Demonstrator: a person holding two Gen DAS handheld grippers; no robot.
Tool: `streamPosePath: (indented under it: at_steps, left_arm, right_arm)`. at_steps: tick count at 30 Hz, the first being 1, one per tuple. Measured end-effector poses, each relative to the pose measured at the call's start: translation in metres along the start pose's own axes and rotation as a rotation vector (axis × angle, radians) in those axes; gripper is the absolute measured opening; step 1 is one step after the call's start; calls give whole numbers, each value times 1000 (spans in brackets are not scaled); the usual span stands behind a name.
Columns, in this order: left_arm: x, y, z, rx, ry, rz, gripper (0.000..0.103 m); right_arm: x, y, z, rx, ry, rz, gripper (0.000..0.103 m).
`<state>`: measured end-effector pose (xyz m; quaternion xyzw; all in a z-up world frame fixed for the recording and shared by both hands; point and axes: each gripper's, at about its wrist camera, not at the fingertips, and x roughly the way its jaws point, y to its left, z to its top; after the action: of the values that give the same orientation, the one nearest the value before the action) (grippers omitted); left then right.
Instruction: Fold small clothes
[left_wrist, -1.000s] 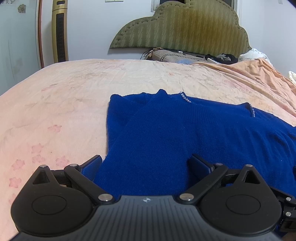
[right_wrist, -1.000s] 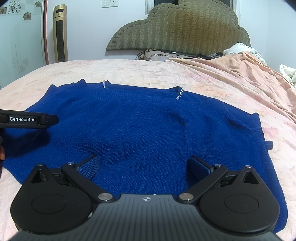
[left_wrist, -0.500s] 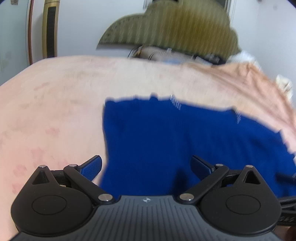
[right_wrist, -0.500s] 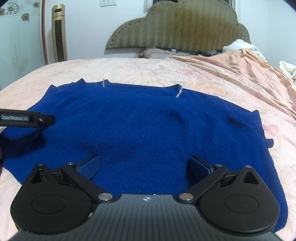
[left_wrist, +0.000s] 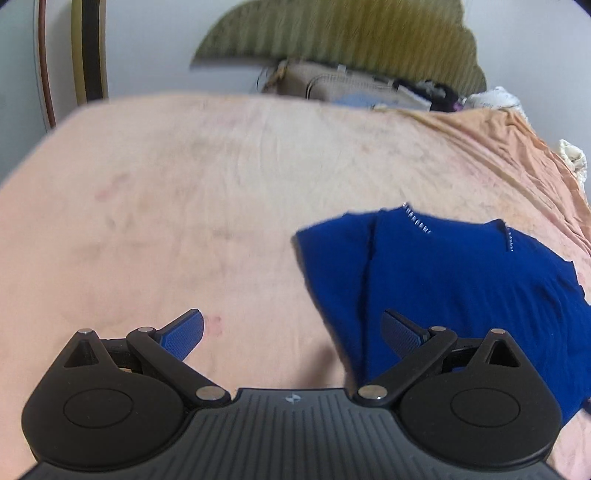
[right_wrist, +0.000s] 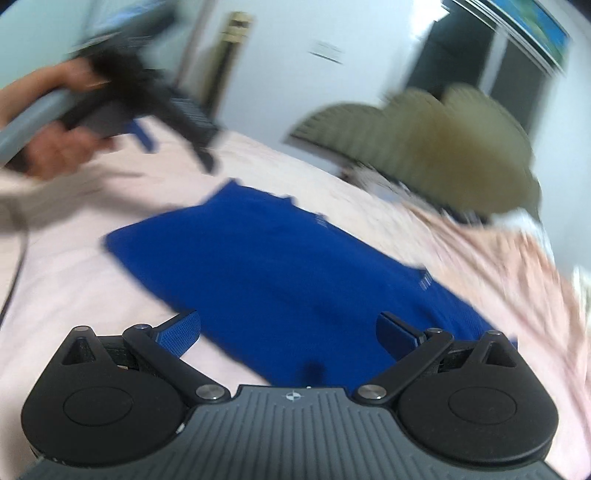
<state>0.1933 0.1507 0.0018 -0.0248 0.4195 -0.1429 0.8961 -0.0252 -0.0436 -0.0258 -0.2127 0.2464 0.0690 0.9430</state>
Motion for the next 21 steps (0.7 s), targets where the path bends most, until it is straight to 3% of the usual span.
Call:
streamPosePath:
  at_steps: [5,9,15,21]
  left_arm:
    - [27,13,3,-89,99,-129,103]
    - [39,16,14,-147,104,-205,103]
    - [65,13,35,-213,138,-393,103]
    - [88,-12,51,-171,110,-421,103]
  right_arm:
    - [4,51,0,-227,-5,-26,101]
    - [11,73,5,-331,-49,-93,100]
    - [40,80,25,-302,-43,-108,96]
    - [64,85,38,-291,-56,-100,83]
